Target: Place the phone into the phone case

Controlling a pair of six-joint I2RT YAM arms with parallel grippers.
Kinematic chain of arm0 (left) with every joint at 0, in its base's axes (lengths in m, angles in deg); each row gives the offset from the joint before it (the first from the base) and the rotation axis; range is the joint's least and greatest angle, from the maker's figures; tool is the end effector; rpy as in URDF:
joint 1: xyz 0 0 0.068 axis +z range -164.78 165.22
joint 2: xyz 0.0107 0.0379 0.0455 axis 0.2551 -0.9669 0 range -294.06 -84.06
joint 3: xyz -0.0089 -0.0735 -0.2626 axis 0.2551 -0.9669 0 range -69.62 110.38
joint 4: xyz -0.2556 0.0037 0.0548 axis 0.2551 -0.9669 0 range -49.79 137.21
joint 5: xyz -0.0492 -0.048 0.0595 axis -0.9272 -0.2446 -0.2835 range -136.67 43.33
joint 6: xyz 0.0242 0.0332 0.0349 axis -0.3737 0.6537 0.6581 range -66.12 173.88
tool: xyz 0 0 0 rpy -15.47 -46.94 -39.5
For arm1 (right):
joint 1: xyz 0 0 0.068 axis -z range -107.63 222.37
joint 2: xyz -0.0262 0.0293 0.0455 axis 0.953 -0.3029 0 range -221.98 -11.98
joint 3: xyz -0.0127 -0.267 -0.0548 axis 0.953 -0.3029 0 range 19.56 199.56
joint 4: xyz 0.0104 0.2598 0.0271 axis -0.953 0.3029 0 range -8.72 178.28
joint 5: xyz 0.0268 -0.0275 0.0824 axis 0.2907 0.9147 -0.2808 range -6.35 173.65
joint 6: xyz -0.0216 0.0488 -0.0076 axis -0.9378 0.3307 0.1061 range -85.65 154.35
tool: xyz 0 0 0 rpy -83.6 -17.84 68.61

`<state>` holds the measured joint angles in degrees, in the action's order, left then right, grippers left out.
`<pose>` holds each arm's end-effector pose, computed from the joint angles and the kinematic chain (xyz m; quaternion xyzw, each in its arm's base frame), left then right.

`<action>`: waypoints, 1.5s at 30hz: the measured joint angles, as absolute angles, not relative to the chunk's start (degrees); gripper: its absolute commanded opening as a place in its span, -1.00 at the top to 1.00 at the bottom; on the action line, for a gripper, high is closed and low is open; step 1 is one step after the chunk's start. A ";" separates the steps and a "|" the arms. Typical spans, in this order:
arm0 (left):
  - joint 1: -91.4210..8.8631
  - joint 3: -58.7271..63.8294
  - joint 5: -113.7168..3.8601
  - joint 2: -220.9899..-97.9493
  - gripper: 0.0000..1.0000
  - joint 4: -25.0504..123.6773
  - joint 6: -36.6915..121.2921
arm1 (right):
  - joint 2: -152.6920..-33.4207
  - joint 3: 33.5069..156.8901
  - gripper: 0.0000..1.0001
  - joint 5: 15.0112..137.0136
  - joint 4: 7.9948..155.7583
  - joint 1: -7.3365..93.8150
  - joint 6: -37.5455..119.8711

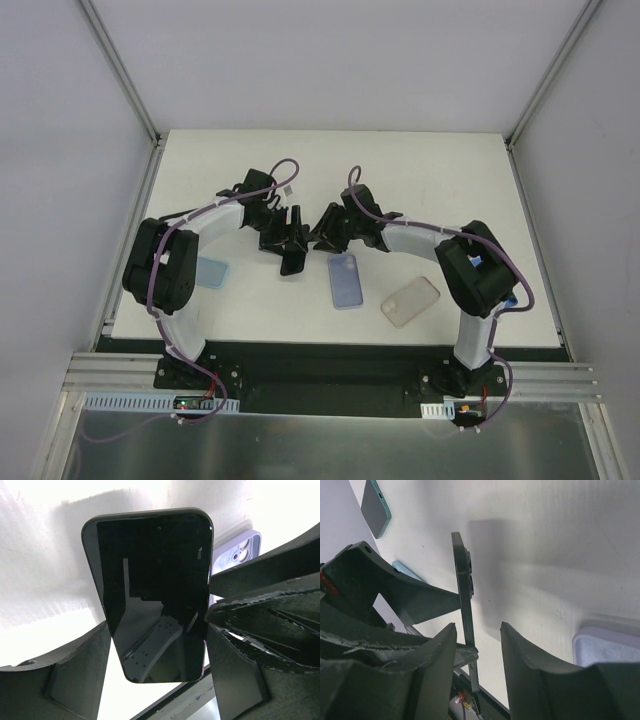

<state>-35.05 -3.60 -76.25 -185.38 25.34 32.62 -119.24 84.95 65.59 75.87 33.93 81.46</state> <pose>0.3349 -0.1424 0.1916 0.0641 0.9280 -0.3259 0.1687 0.3123 0.2620 0.1827 -0.0038 0.8846 0.4049 0.2313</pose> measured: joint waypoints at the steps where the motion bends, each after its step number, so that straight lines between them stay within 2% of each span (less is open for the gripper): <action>1: -35.10 -3.73 -76.38 -185.38 0.41 25.54 32.45 | -119.59 85.10 0.20 65.35 75.72 33.93 81.77; 5: -35.45 -3.84 -76.78 -185.38 0.41 26.13 32.14 | -120.77 85.45 0.28 64.87 75.50 33.93 82.64; 8: -35.49 -3.97 -76.95 -185.27 0.41 26.61 32.10 | -121.29 85.69 0.48 64.63 75.24 33.93 83.62; 9: -35.49 -3.99 -77.10 -185.27 0.40 26.70 32.03 | -121.40 85.87 0.62 64.56 75.15 33.93 83.76; 11: -35.47 -4.01 -77.23 -185.27 0.34 26.89 31.95 | -121.56 86.13 0.78 64.26 74.84 33.93 83.95; 12: -35.51 -4.12 -77.37 -185.23 0.21 27.07 31.90 | -121.58 86.20 0.97 64.04 74.52 33.93 84.21; 14: -35.73 -4.41 -77.34 -185.08 -0.04 27.40 31.75 | -121.58 86.20 0.97 63.80 74.52 33.95 84.11; 15: -35.73 -4.56 -77.34 -184.97 -0.22 27.53 31.66 | -121.58 86.17 0.97 63.60 74.67 34.06 84.08; 16: -35.73 -4.69 -77.34 -184.86 -0.49 27.61 31.36 | -121.58 86.15 0.97 63.40 74.67 34.17 83.87; 18: -35.77 -4.89 -77.26 -184.46 -0.63 27.83 30.92 | -121.42 86.15 0.97 63.05 74.60 34.39 83.27; 19: -35.82 -5.02 -77.30 -184.14 -0.88 27.83 30.74 | -121.18 86.06 0.97 62.75 74.54 34.56 82.88; 21: -36.17 -5.26 -77.87 -182.78 -0.96 28.10 30.37 | -119.96 85.01 0.97 62.79 74.91 35.05 81.20; 25: -37.43 -6.05 -79.24 -178.06 -0.99 28.55 29.80 | -115.33 81.43 0.97 62.77 78.19 37.65 77.26; 31: -38.37 -7.56 -79.90 -171.31 -0.74 29.14 28.78 | -104.64 80.71 0.97 64.10 90.30 41.89 63.45; 34: -38.57 -8.45 -79.77 -170.56 -0.49 29.45 27.77 | -99.24 80.73 0.97 64.28 96.24 42.13 56.06; 35: -38.79 -8.78 -79.53 -170.76 -0.35 29.43 27.53 | -97.73 80.73 0.97 64.08 98.01 42.13 53.75; 36: -39.14 -9.09 -79.44 -171.02 0.05 29.45 27.36 | -96.53 80.73 0.97 63.69 99.54 42.19 51.45; 39: -41.02 -9.52 -79.14 -172.86 0.41 30.06 26.59 | -94.98 80.71 0.97 62.07 103.08 42.85 46.62; 40: -41.91 -9.52 -79.00 -173.73 0.62 30.63 26.44 | -94.98 80.69 0.97 61.63 103.80 43.22 45.46; 44: -45.02 -9.37 -78.26 -178.19 0.97 32.34 25.87 | -96.03 80.60 0.97 60.43 105.79 44.29 42.80; 45: -45.65 -9.33 -77.93 -179.74 1.00 32.66 25.72 | -96.68 80.60 0.97 60.12 105.79 44.40 42.40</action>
